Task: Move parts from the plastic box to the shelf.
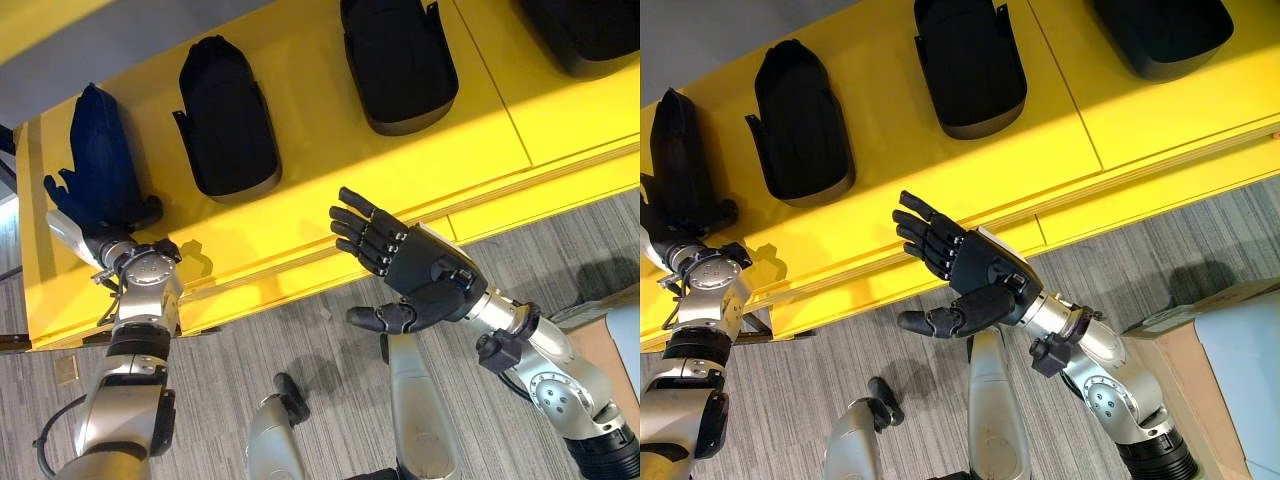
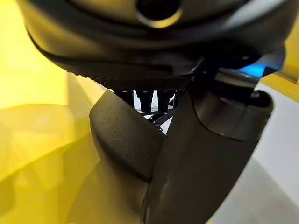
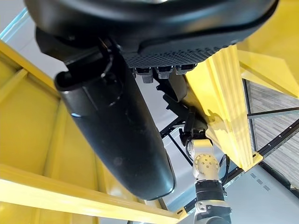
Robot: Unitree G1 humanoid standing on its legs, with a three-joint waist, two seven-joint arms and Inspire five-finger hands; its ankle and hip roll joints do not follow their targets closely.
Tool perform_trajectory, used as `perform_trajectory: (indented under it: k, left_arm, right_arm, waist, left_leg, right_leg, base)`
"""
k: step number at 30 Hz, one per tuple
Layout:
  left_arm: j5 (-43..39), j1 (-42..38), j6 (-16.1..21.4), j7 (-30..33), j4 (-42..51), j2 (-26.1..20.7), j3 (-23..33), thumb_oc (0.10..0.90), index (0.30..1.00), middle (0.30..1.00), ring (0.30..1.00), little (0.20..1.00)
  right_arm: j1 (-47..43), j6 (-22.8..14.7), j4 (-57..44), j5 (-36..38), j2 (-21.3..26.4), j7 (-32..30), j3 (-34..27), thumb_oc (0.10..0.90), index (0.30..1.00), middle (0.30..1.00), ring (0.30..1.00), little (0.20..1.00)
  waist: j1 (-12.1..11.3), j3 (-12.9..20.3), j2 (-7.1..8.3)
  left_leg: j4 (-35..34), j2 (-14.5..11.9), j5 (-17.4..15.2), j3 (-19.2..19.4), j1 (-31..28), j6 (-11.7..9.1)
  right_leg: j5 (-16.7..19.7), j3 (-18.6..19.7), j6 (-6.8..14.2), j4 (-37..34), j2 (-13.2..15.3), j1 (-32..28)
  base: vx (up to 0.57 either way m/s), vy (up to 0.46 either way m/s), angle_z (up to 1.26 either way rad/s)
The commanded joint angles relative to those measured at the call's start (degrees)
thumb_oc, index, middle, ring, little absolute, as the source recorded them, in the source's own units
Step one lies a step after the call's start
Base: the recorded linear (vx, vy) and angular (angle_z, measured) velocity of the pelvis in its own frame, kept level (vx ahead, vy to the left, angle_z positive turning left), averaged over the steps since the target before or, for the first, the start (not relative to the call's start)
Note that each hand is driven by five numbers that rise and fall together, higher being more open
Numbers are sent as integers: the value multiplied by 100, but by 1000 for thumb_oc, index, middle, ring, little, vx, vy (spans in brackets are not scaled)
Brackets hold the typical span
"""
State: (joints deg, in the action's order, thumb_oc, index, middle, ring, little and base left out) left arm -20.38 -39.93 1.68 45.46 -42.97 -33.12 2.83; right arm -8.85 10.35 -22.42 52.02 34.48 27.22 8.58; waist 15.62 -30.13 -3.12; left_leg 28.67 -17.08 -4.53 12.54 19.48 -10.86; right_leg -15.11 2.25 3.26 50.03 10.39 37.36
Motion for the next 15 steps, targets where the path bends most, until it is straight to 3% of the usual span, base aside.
perform_trajectory:
  k: [1, 9, 15]
  left_arm:
    - [-213, -97, 455, -62, -79, -491, 244, 900, 1000, 1000, 1000, 1000]
    - [-166, -57, 473, 40, -2, -452, 248, 900, 1000, 1000, 1000, 1000]
    - [175, 58, 184, -45, 70, -483, 160, 900, 1000, 1000, 1000, 1000]
  right_arm:
    - [-230, -293, -662, 478, -551, 321, 30, 900, 1000, 1000, 1000, 1000]
    - [-195, -371, -670, 432, -606, 255, 113, 900, 1000, 1000, 1000, 1000]
    - [-196, -437, -685, 454, -621, 192, 116, 900, 1000, 1000, 1000, 1000]
  waist:
    - [169, 426, 315]
    - [136, 407, 331]
    - [98, 364, 339]
  left_leg:
    - [482, 213, 16, 219, 331, 623]
    - [528, 211, 5, 193, 359, 643]
    - [524, 211, -18, 194, 351, 663]
  right_leg:
    - [-421, -260, -385, -198, -238, -571]
    - [-432, -278, -401, -188, -253, -589]
    - [-409, -298, -398, -217, -259, -599]
  base:
    - [0, 0, 0]
    - [0, 0, 0]
    - [0, 0, 0]
